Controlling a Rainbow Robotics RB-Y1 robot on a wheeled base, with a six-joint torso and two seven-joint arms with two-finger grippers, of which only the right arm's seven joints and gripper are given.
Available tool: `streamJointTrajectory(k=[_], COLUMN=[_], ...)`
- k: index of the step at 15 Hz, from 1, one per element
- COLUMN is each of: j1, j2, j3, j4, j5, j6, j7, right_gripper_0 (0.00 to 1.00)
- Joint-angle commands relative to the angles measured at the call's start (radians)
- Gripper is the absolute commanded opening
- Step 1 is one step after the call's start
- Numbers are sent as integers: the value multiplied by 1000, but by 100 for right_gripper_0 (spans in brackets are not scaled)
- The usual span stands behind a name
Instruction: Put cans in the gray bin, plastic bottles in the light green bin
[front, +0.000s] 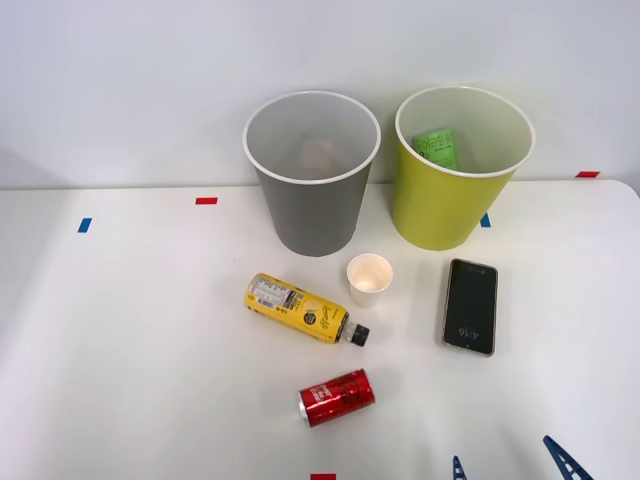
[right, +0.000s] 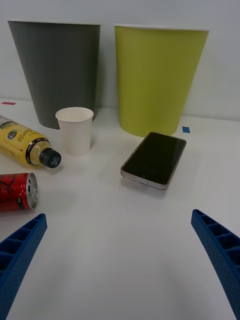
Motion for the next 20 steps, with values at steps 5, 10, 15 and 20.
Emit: streamJointTrajectory(k=[5,10,15,20], j1=[0,0,0,0], j2=[0,0,0,0], j3=[0,0,0,0], j4=[0,0,0,0], j5=[0,0,0,0], j6=[0,0,0,0], j7=[0,0,0,0], right_gripper_0=[100,100,100,100])
